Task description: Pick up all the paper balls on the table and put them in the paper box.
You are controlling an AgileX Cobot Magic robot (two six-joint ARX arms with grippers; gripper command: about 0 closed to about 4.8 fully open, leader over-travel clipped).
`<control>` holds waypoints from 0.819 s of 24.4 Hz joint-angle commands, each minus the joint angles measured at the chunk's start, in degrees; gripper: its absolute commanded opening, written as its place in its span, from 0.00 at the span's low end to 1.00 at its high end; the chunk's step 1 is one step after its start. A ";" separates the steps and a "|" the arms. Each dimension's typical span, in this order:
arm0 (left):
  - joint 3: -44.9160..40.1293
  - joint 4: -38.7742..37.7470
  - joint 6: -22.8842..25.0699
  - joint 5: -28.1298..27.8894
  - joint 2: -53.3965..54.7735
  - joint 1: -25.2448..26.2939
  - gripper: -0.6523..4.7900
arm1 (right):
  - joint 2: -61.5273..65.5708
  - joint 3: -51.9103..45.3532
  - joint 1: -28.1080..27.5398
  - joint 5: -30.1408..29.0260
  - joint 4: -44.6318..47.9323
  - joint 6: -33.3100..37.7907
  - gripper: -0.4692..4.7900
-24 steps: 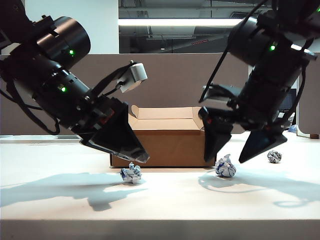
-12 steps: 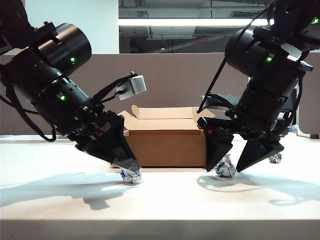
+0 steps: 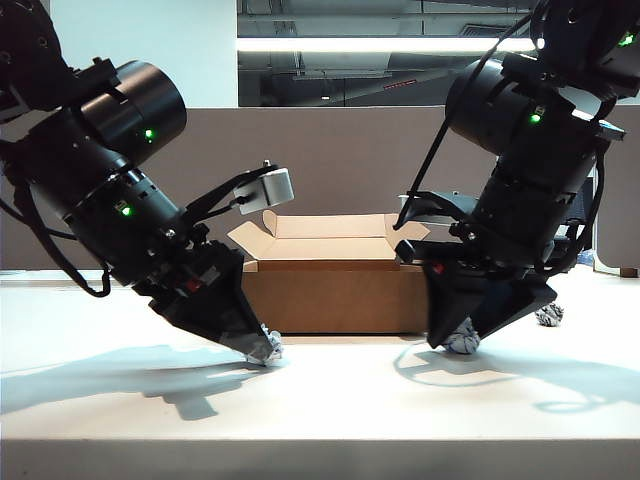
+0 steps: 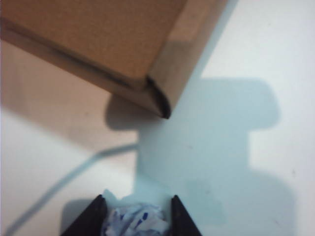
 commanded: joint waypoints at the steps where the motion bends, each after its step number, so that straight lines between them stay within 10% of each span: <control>1: 0.37 2.08 0.42 0.22 -0.07 -0.09 0.50 | -0.11 0.24 0.13 0.33 -0.46 -0.07 0.43; 14: 0.37 3.26 0.39 3.21 0.50 -0.09 0.49 | -0.11 0.33 0.13 1.40 0.02 -1.11 0.42; 20: 0.37 3.23 0.42 3.21 0.50 -0.09 0.23 | -0.11 0.33 0.13 1.62 -0.07 -1.33 0.42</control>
